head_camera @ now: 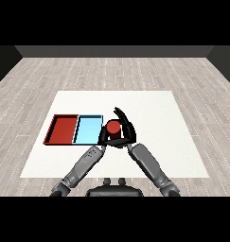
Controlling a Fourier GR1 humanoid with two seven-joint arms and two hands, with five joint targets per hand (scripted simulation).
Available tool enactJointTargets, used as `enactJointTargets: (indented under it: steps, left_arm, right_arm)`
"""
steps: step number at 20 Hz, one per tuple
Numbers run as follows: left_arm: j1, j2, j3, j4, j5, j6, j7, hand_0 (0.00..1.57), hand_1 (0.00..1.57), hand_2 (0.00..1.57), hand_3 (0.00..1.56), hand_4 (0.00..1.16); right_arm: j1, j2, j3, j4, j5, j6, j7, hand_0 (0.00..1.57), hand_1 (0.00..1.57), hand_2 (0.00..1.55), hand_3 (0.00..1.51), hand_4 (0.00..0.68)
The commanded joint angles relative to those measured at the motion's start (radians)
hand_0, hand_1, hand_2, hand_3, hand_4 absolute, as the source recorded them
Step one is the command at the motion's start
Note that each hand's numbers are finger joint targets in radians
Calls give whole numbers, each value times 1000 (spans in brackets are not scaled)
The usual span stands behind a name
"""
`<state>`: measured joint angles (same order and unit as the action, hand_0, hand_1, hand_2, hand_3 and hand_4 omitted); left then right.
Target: Pick the red can and put it in the red box
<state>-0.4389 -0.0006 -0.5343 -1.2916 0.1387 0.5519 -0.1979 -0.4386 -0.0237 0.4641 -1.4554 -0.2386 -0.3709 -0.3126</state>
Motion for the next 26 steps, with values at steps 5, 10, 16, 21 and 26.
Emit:
enactJointTargets:
  steps: [5,10,16,21,26]
  left_arm:
    - [53,1,11,35,42,-13,-24,1571,1571,1571,1486,1135]
    - [102,14,59,15,-7,-28,-67,1571,1571,1554,1453,1117]
    - [148,113,100,-126,-43,-54,10,1571,1571,1571,1474,1139]
    - [98,222,209,-145,-62,-76,69,1571,1571,1561,1461,1111]
    - [119,301,254,-223,-88,-79,174,1571,1571,1556,1417,1118]
  right_arm:
    - [-38,-34,-108,-216,51,-52,123,0,0,0,0,0]
    - [118,-116,-144,-400,83,-54,137,0,0,0,0,0]
    - [197,-157,-328,-319,-55,89,39,0,0,0,0,0]
    - [232,-209,-416,-243,-111,179,6,0,0,0,0,0]
    - [362,-227,-409,-193,-53,187,-24,0,0,0,0,0]
